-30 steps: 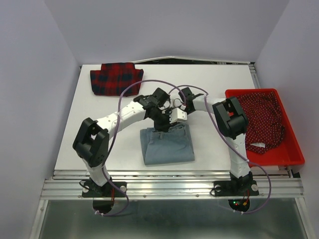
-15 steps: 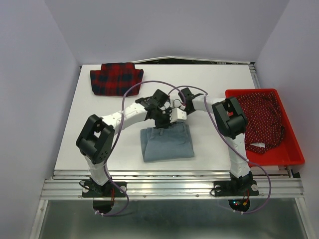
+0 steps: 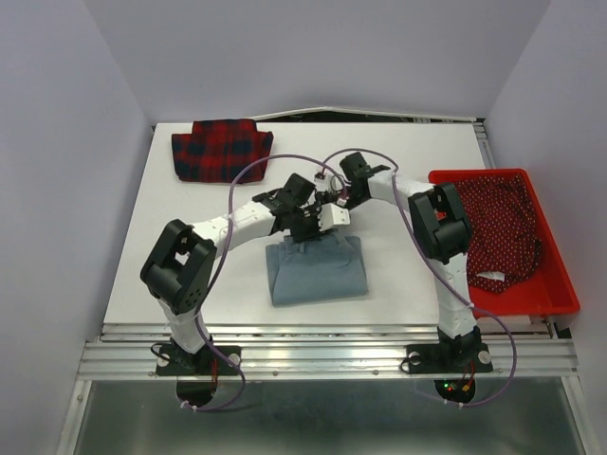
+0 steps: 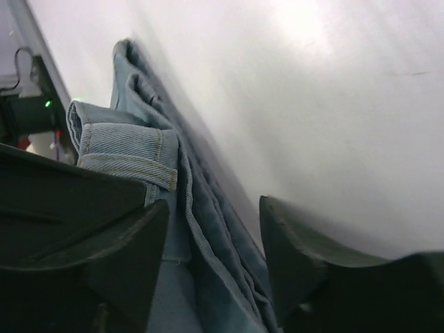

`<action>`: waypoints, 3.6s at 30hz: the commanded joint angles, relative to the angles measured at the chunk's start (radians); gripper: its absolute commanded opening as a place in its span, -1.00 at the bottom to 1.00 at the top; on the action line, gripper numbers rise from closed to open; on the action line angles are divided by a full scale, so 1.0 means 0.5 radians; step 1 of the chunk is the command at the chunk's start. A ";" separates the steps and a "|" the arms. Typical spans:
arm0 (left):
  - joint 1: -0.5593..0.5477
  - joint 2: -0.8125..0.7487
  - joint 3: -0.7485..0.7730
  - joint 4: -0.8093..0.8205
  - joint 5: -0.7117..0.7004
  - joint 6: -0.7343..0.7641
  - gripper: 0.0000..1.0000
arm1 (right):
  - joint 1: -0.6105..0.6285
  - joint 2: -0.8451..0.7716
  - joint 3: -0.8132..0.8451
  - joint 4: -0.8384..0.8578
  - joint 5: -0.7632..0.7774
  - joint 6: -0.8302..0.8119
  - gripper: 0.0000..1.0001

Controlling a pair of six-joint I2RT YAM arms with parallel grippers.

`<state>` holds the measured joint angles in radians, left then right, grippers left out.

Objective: Fold and stack the skirts
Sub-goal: Fold the skirt, then neatly place the folded skirt to the corner

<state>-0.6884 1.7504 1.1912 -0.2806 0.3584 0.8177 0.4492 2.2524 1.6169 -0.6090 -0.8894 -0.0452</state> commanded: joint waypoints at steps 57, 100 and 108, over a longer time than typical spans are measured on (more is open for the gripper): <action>0.640 0.384 0.287 0.196 0.784 -1.476 0.43 | -0.233 -0.688 -0.945 0.411 0.637 0.388 0.46; 1.463 -1.126 -0.912 0.521 0.455 -2.292 0.80 | 0.915 0.066 0.598 -0.098 2.475 0.824 0.33; 1.463 -1.059 -0.992 0.613 0.415 -2.350 0.78 | 0.915 0.235 0.619 -0.113 2.377 0.821 -0.24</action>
<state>0.0410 1.2217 0.7052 -0.0338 0.5632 -0.3389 0.9028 2.3081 1.8988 -0.6483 0.3195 0.3557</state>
